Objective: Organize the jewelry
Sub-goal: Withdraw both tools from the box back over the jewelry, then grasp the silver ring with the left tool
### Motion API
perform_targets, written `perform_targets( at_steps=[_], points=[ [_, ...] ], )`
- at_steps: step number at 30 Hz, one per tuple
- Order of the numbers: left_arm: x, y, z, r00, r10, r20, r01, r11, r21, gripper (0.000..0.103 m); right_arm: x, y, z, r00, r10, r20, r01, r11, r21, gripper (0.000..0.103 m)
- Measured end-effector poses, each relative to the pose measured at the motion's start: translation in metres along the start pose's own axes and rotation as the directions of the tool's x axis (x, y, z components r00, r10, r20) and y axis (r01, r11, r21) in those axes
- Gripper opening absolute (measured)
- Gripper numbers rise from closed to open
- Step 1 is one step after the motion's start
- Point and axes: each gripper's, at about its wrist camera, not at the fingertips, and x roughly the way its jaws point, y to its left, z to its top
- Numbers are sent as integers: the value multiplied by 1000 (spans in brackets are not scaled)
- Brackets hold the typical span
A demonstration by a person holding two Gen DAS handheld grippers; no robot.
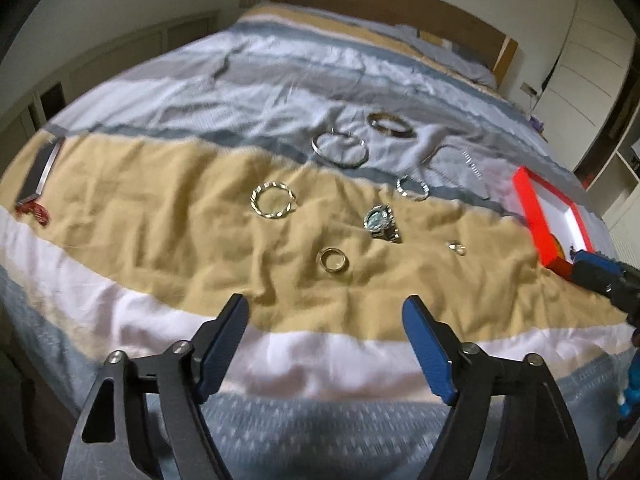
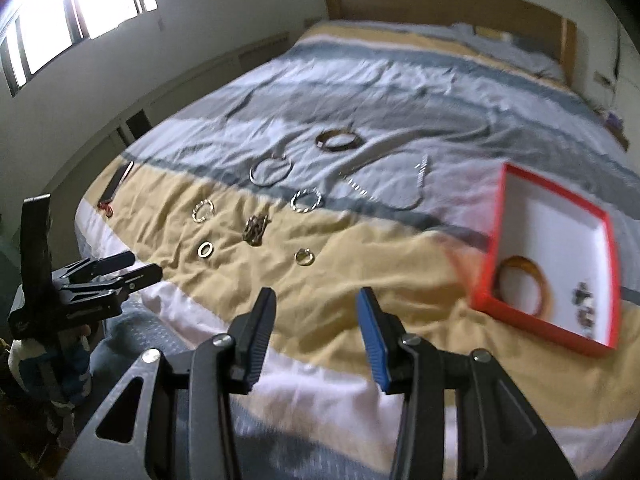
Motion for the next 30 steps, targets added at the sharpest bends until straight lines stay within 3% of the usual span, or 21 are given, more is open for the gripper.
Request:
perform_targets(
  at_steps=[3,12,25,30],
  points=[
    [20,0,10,999,-9,-31,9,1000,-12,64,35,-3,7,999,24,-44,-24,1000,-2,40],
    [65,3,24,992,3,-123,-8,999,-44,51,107,0,22,988,107,-111,-109,994,-5,40],
    [82,0,24,987,17,-158,-23,999,-35,47,140,3,21,979,154,-131,-156,988,-6,39],
    [84,-1,24,988,21,-154,-26,999,-31,41,142,-3,19,980,156,-121,-155,988,13,26]
  ],
)
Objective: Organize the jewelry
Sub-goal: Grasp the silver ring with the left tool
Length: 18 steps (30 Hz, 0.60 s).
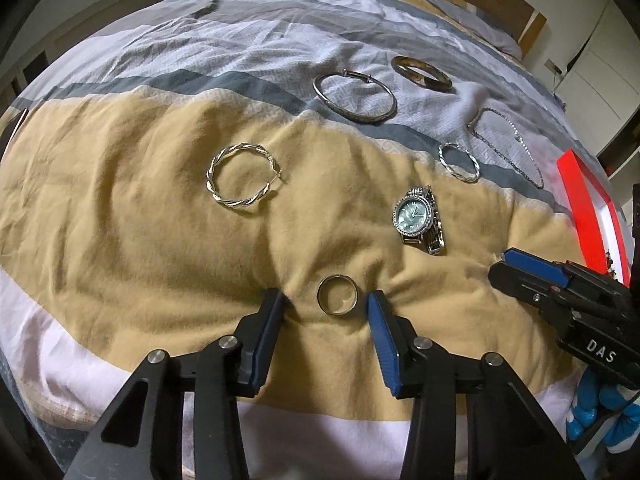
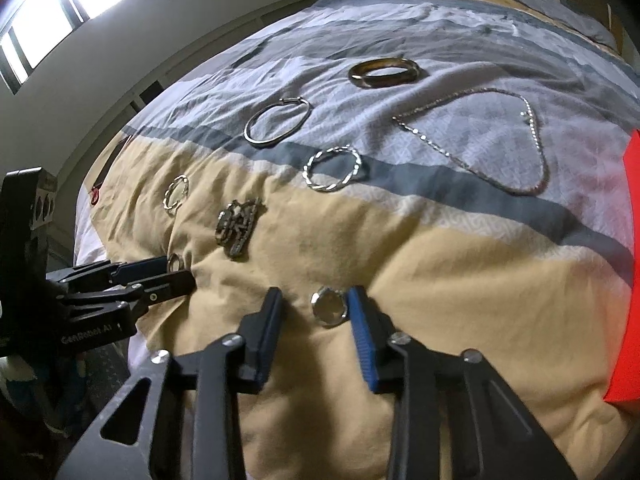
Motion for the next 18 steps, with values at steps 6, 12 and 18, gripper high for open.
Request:
perform_targets(
  at_steps=[6,12,18],
  points=[
    [-1,-4,-1,1000,2,8,-3,1000,22,26,-1,-3,-1,1000,-8,-3,8,1000,-5,17],
    [-8,-5,-4,999,-9,32,8,1000,26,19,-19,7,-8,1000,-11,14,11,1000,-15,17],
    [-23,-7,-13,998,-18,63,16,999,31,19,-48,19,-18,999,-19,42,20,1000,-19,17]
  ],
)
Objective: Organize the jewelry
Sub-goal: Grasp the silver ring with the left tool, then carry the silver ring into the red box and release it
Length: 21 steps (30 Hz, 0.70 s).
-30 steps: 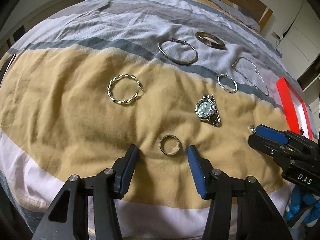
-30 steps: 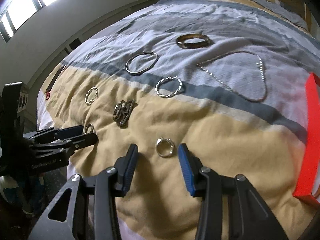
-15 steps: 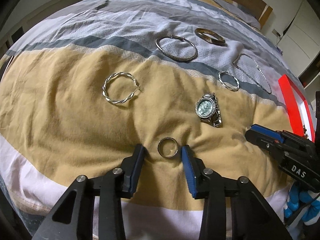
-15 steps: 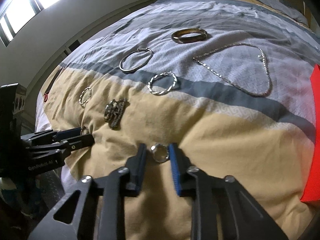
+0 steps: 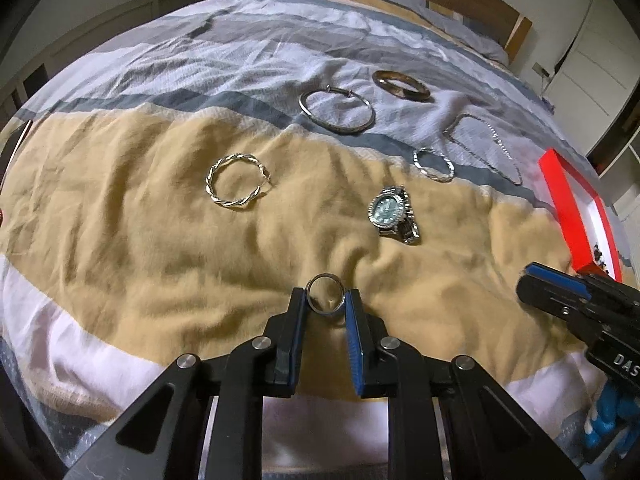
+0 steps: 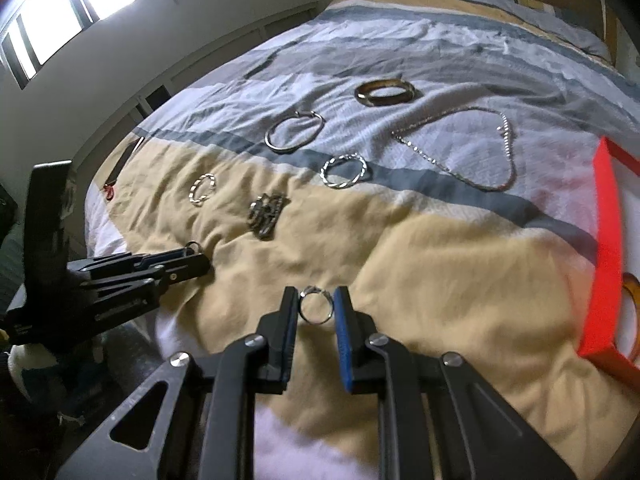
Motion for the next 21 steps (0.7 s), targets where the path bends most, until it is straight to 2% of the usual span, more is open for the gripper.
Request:
perform_targets(
  at_steps=[11,17,21],
  points=[
    [-43,-13,-15,997,-48,60,47,999,12,19,-61,14,-22,997,-45,64,45,999,4,17],
    [-61,-45,-17,992,-103,75,99,993,61,19,-97,7,-33,990,-79,116,76,997,32,17],
    [-65,-79,-11,984,-161,76,152,982,112,19,-118,-8,-42,983,-112,147,104,993,62,17]
  ],
)
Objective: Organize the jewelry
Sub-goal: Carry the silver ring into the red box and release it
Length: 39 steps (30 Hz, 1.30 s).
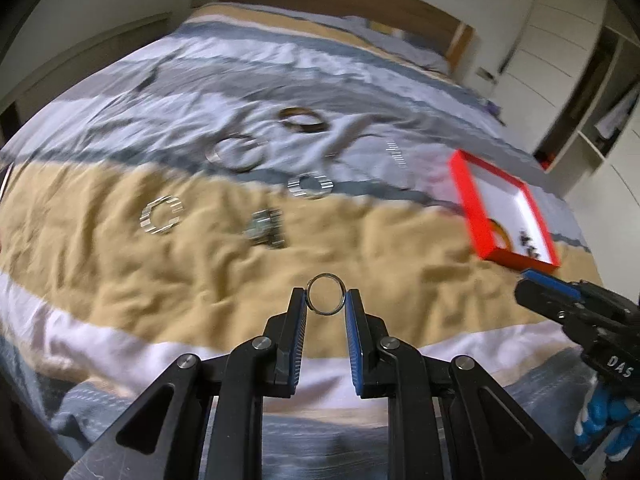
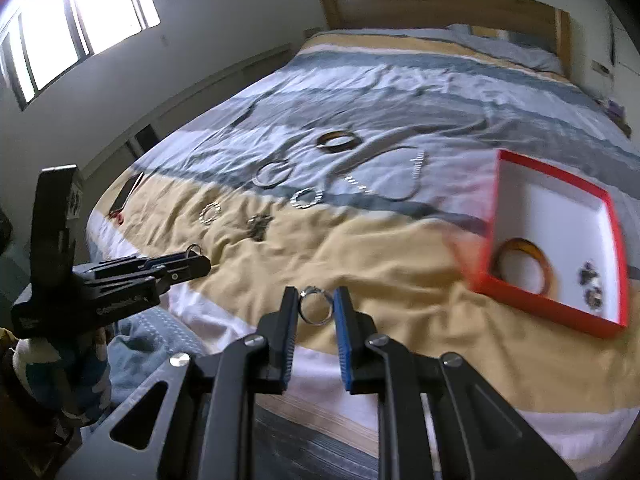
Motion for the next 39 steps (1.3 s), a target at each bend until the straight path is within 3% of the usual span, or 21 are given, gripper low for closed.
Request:
perform_targets(
  at_steps=[7,13,21,30,35,39],
  points=[
    [26,-72,24,994,-105,-32,107,988,113,19,-28,-65,-6,994,-104,26,102,991,82,17],
    [74,-147,65,981,-181,-73,192,955,224,19,-35,-142,7,978,-208,27,203,969,142,17],
    [170,-232,128,973,-188,-133,224,910,349,19,1,-234,50,959,-283,8,277,945,176,17],
    [257,-253,150,972,-139,-191,202,909,366,19,66,-303,80,946,-313,-80,322,934,156,17],
    [266,-258,143,980,-102,-168,166,892,421,20,81,-308,79,944,-302,-132,319,938,134,18],
    [271,-256,140,983,-84,-166,149,888,435,20,91,-301,78,929,-329,-167,346,934,85,18]
  ],
)
